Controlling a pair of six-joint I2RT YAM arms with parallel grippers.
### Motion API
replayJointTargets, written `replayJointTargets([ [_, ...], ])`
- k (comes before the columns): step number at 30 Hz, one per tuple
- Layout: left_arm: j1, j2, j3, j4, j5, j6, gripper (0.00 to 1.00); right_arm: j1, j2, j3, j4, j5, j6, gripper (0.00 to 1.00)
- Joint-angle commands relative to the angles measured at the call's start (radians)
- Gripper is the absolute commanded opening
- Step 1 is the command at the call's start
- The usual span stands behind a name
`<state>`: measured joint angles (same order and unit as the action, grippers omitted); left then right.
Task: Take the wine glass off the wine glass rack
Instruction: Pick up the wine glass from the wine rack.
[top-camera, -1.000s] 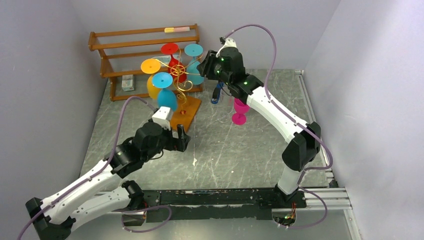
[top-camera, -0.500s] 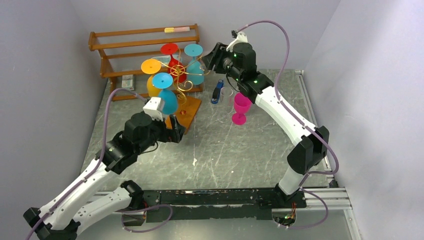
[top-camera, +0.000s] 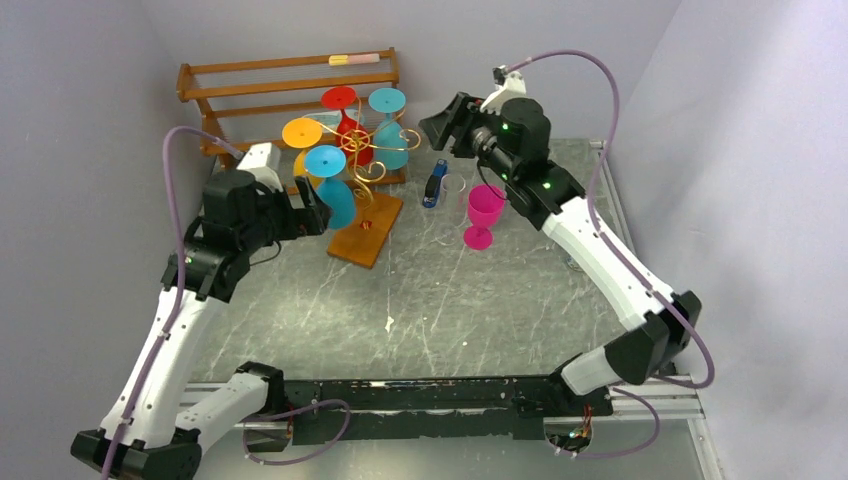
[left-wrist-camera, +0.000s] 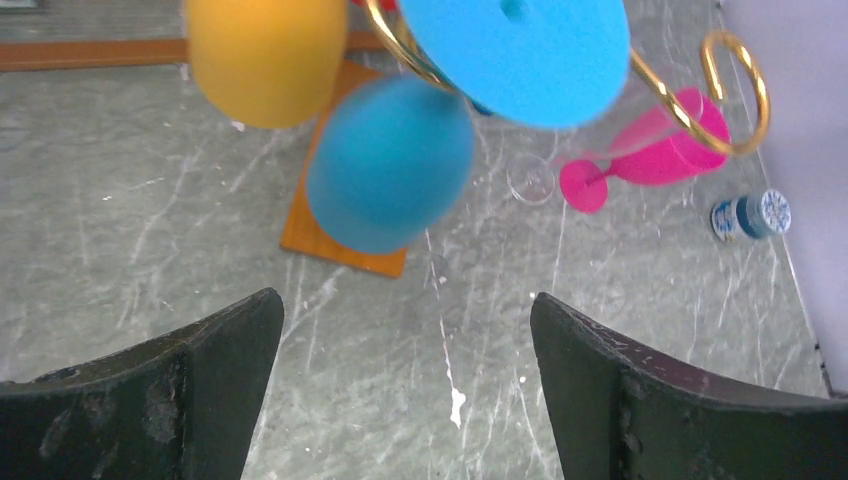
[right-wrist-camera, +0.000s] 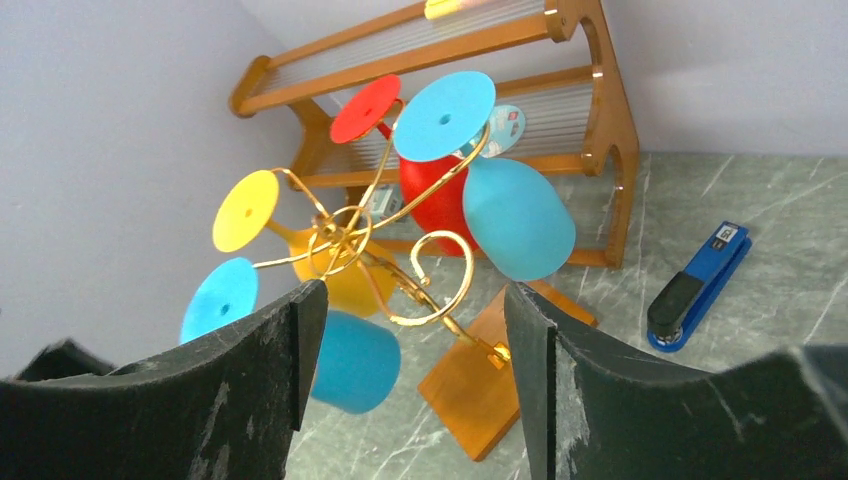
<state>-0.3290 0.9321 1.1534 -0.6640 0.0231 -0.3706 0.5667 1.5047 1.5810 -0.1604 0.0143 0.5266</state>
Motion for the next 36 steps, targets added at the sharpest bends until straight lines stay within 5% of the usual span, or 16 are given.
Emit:
replayJointTargets([
  [1,0.105,0.023,0.107,-0.053,0.131,0.006,0.98,-0.006,-0.099,-0.057,-0.028,-0.010,-0.016,0.69],
  [10,0.182,0.141,0.320,-0.089,0.187,-0.025,0.94,-0.005,-0.249,-0.180,-0.065,-0.103,0.008,0.70],
  [17,0.194,0.206,0.322,-0.029,0.226,-0.052,0.74,-0.005,-0.281,-0.221,-0.101,-0.153,0.018,0.70],
  [36,0.196,0.278,0.297,0.072,0.186,-0.055,0.60,-0.005,-0.293,-0.295,-0.071,-0.192,0.064,0.69],
])
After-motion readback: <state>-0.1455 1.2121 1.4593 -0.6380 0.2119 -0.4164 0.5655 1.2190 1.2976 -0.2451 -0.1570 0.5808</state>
